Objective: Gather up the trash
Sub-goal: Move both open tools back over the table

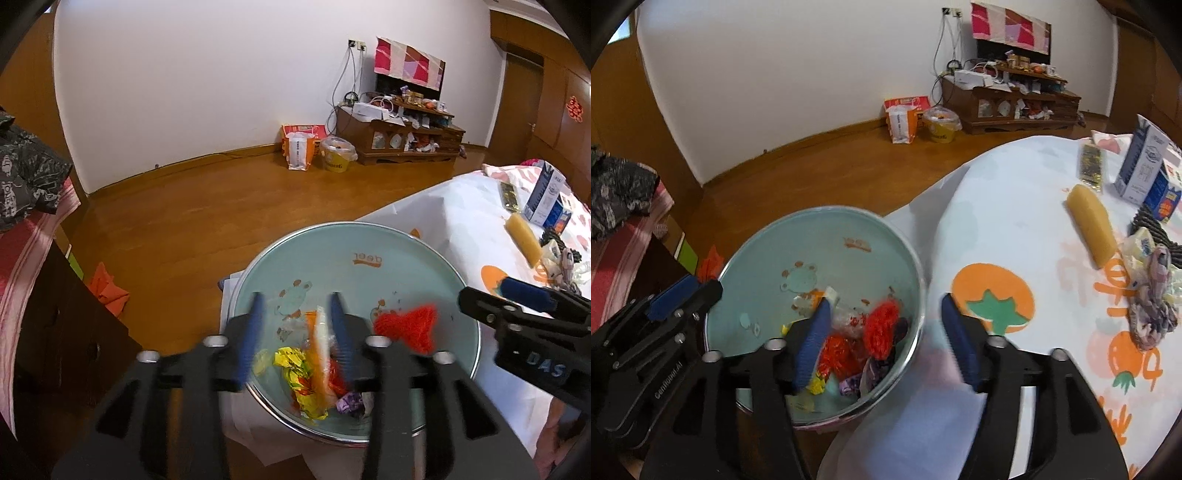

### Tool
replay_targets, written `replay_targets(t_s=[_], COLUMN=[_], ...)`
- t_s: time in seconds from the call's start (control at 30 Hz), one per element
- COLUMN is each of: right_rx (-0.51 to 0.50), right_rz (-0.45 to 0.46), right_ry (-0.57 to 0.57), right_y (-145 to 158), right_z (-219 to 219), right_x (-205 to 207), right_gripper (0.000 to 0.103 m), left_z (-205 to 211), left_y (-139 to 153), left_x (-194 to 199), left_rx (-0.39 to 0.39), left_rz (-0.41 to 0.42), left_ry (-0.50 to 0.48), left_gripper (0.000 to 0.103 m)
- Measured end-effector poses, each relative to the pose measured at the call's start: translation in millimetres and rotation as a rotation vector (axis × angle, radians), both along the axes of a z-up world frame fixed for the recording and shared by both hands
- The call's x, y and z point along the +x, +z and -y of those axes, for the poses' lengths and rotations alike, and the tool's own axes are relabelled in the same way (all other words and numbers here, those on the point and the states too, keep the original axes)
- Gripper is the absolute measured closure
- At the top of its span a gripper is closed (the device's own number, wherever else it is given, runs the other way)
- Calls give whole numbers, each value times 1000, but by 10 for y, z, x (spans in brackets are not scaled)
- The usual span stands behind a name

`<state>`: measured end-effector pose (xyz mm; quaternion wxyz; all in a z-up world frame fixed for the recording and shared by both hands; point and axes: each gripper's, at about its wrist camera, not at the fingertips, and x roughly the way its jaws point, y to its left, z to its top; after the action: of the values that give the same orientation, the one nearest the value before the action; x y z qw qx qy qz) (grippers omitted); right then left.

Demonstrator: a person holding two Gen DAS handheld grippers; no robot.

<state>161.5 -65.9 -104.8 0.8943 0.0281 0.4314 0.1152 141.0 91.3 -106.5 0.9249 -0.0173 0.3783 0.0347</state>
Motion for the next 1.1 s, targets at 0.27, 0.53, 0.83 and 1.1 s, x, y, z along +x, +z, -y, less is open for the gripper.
replay_targets(t_s=[0.27, 0.53, 0.83, 1.1], right_rx=[41, 29, 7, -1], right_rz=[43, 65, 62, 48], right_ry=[-68, -152, -319, -442], right_y=[228, 284, 191, 58], right_z=[327, 673, 1500, 2194], right_x=[-102, -214, -428, -630], right_gripper=[29, 29, 29, 31], left_z=[55, 300, 856, 1316], left_y=[180, 332, 317, 215], left_x=[-75, -130, -121, -113], left_rx=[32, 48, 55, 33], left_rz=[35, 60, 48, 12], left_ry=[60, 32, -87, -171], left_gripper=[23, 17, 17, 17])
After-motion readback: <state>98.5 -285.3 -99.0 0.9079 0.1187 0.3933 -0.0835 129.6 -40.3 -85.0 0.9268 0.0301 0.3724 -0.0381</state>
